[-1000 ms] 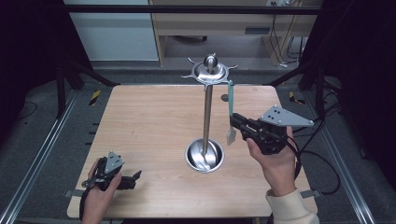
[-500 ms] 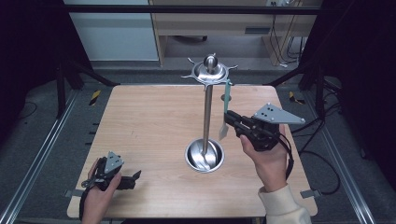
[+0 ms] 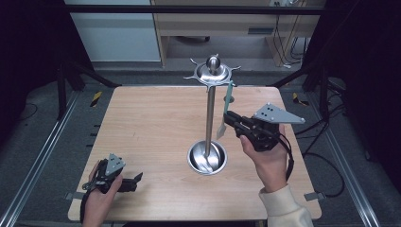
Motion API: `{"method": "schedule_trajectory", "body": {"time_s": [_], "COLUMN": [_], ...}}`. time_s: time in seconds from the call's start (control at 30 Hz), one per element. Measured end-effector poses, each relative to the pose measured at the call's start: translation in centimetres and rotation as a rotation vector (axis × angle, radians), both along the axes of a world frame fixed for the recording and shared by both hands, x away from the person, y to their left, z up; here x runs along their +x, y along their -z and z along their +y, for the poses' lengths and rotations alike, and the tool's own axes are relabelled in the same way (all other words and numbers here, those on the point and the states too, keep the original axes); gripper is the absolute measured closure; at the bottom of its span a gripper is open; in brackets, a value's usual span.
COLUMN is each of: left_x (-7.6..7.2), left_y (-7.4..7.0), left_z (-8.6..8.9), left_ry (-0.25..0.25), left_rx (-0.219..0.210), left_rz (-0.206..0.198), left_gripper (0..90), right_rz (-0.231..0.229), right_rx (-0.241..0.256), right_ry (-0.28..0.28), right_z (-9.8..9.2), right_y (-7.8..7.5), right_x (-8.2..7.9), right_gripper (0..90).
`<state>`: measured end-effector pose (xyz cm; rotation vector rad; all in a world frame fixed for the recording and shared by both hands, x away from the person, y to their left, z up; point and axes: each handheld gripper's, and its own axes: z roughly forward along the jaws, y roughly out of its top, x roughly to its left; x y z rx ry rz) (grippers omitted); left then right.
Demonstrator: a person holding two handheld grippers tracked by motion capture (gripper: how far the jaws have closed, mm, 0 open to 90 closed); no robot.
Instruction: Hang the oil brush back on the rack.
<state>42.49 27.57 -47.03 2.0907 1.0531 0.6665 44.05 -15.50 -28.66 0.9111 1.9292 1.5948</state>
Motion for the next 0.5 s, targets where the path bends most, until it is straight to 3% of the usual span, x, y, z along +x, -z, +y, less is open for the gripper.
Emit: {"method": "schedule_trajectory", "body": {"time_s": [0.5], "left_x": [0.02], "left_y": [0.0], "left_z": [0.0], "left_ry": [0.0], "left_rx": [0.0], "left_rz": [0.0], "left_gripper": [3.0], "right_rz": [0.01], "right_rx": [-0.017], "right_ry": [-0.009], "right_z": [-0.08], "right_y": [-0.32], "right_x": [0.07], "right_gripper": [81.4]}}
